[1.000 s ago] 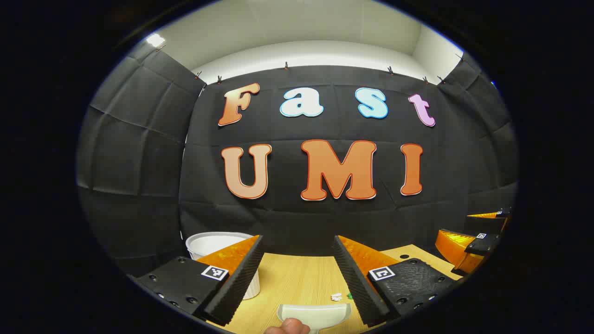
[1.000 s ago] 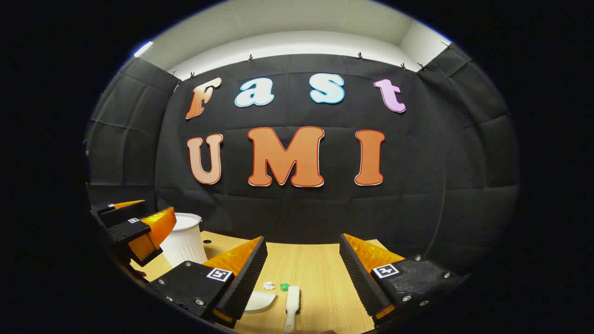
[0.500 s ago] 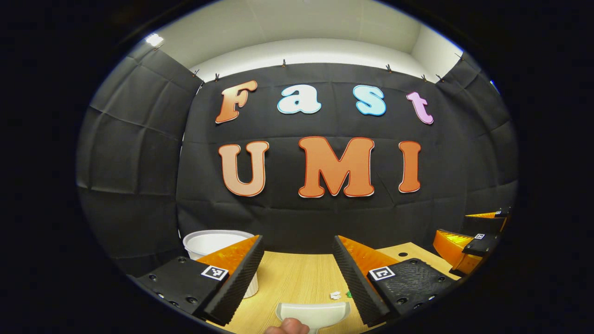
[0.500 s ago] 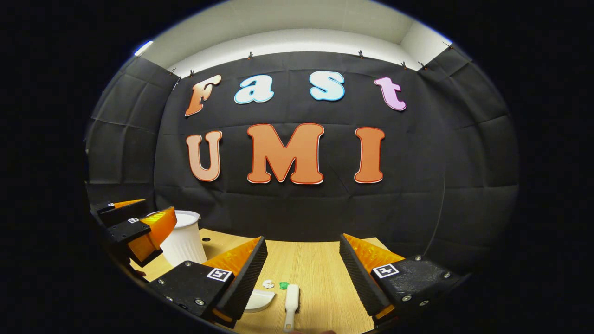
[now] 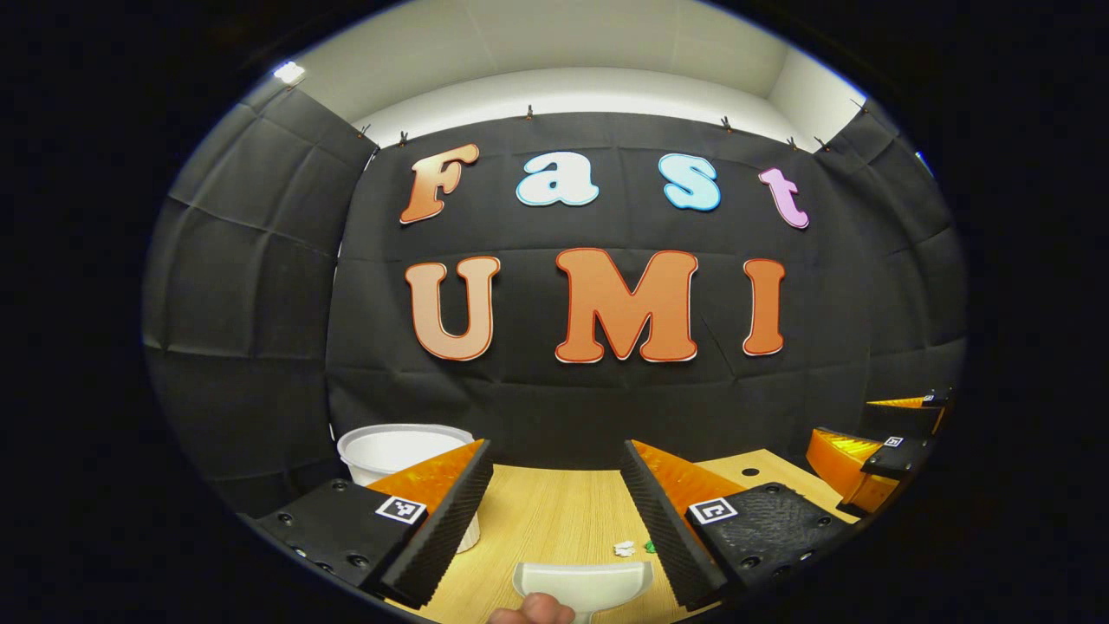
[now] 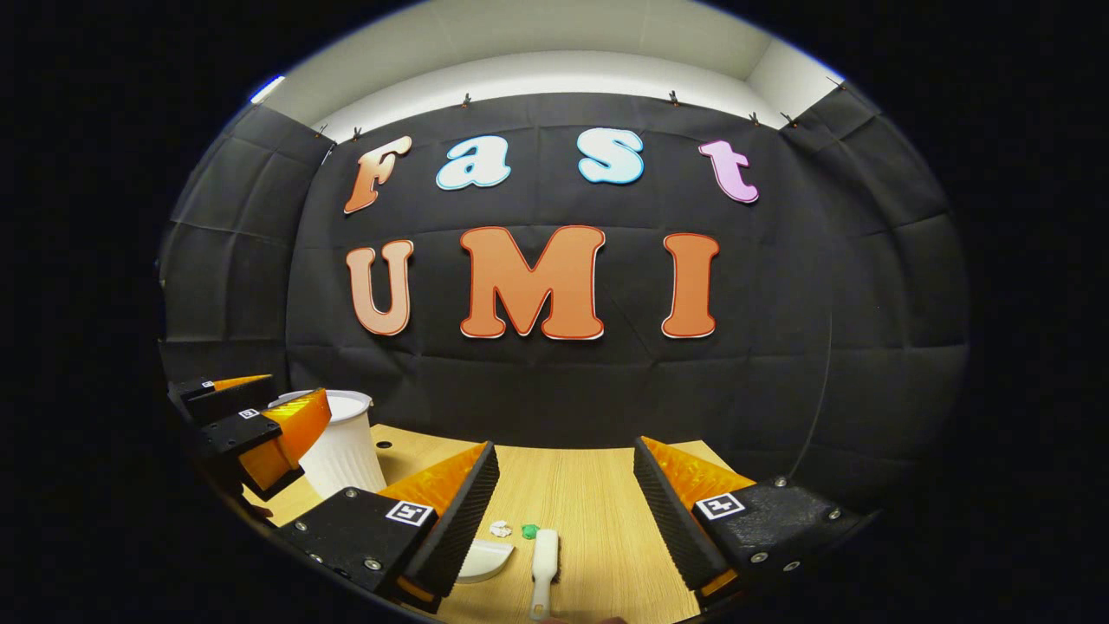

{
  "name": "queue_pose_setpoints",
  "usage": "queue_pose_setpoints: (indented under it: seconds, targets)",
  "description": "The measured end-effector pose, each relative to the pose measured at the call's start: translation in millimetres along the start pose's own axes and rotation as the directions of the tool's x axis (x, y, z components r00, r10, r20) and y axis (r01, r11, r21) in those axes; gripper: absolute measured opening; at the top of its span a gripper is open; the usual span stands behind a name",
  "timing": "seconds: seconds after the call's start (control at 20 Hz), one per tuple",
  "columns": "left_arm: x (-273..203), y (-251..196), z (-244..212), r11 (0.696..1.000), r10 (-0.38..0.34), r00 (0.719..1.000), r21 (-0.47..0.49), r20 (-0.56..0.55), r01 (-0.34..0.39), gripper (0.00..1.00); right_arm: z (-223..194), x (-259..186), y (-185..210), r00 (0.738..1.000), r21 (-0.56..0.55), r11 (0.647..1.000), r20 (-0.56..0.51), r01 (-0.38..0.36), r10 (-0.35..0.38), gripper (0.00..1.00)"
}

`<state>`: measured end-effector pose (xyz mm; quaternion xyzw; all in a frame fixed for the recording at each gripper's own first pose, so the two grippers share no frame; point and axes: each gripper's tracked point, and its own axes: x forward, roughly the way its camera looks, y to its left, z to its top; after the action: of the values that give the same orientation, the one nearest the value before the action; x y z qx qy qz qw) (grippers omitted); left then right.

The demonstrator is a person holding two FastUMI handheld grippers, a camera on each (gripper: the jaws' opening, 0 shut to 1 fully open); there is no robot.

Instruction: Pick up the small broom and dustpan from the desktop, sweep the trash into the dustpan with the broom, and then empty the trash into the garbage bin.

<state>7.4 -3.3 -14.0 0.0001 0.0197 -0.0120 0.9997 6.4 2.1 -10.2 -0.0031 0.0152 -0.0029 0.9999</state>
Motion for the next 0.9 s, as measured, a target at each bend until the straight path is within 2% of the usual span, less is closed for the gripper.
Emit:
queue_pose_setpoints:
  seconds: [0.15,0.3,0.6,0.9]
  targets:
    - [2.1,-4.7,-6.7,1.0,-0.019,1.0,-0.009,-0.025,0.019,0.94,-6.2,1.8,0.0,1.0,0.0,1.0,-0.019,0.001,-0.001,0.94]
    - [7.3,-11.6,-31.5,0.998,-0.053,0.994,-0.032,-0.096,0.051,0.94,-19.9,6.8,4.1,0.998,-0.001,1.0,-0.061,-0.006,0.006,0.94]
    - [15.5,-8.8,-73.8,0.996,-0.055,0.971,-0.077,-0.232,0.038,0.94,-57.3,12.4,5.7,0.982,0.002,1.0,-0.186,-0.016,0.016,0.94]
    - [21.1,-15.8,-83.4,0.997,-0.056,0.963,-0.063,-0.265,0.041,0.94,-66.8,21.5,7.6,0.976,-0.004,0.999,-0.217,-0.039,0.037,0.94]
